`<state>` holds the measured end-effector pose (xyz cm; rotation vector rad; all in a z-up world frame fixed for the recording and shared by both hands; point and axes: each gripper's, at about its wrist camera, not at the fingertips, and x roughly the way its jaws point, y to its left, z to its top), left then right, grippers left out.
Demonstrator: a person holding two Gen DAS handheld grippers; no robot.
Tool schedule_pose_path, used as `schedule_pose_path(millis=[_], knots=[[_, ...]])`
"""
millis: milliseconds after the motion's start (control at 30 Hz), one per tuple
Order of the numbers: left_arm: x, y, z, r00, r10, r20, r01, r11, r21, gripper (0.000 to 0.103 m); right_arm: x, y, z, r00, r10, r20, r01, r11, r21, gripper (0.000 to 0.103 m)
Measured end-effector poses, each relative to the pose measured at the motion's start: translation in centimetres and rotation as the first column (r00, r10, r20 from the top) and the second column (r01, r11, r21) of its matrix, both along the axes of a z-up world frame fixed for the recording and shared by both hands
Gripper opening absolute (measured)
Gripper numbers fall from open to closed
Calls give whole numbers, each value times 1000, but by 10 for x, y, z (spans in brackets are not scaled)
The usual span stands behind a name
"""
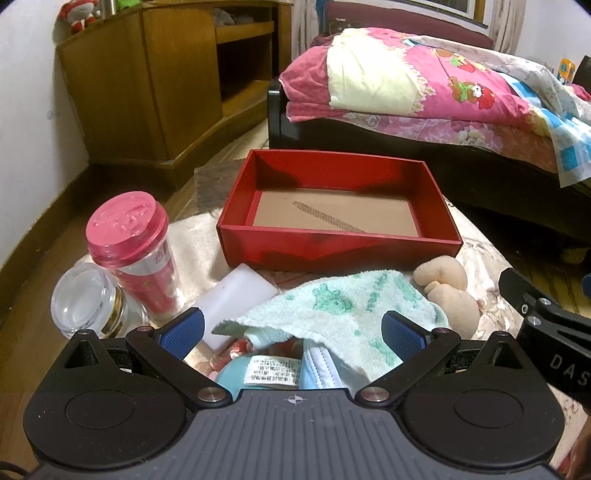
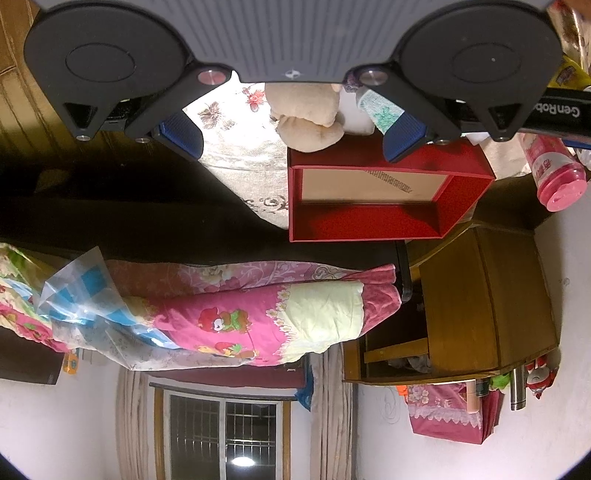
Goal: Organize soft objects
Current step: 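Move both tools toward the pile of soft items beside the red box, then grasp the pink-and-teal pig plush with the right tool while the left tool grasps the green towel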
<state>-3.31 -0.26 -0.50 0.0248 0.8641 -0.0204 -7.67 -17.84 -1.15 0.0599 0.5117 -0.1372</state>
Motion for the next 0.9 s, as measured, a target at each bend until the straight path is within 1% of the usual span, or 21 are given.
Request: schedule_pose_path(millis=[100,167,333,633,733,800,900], knots=[[-9,5,-1,1000,-26,13,26,1000,6,97,-3,-4,-1,1000,-3,-11,3,1000,7,79],[-14,7,-2,999,-26,20,26,1000,13,97,-5,-7,-2,1000,-10,-18,10,1000,18,79],[-23,13,-3,999,-49,17,48,999,9,97,-8,-7,-5,999,-11,-33,12,1000,24,79],[-40,23,-1,999,-38,24,38,999,8,97,-20,9,-2,999,24,-26,-24,1000,1,79],[-49,32,0,999,-36,28,36,999,-2,97,-25,12,-1,999,29,-24,-29,1000,8,79],[-55,42,-3,999,-32,21,32,999,-14,97,-28,15,-2,999,37,-33,-37,999,8,79],[-59,56,-13,1000,-3,-17,3,999,-37,96,-31,19,-6,997,65,-50,-65,998,5,79]])
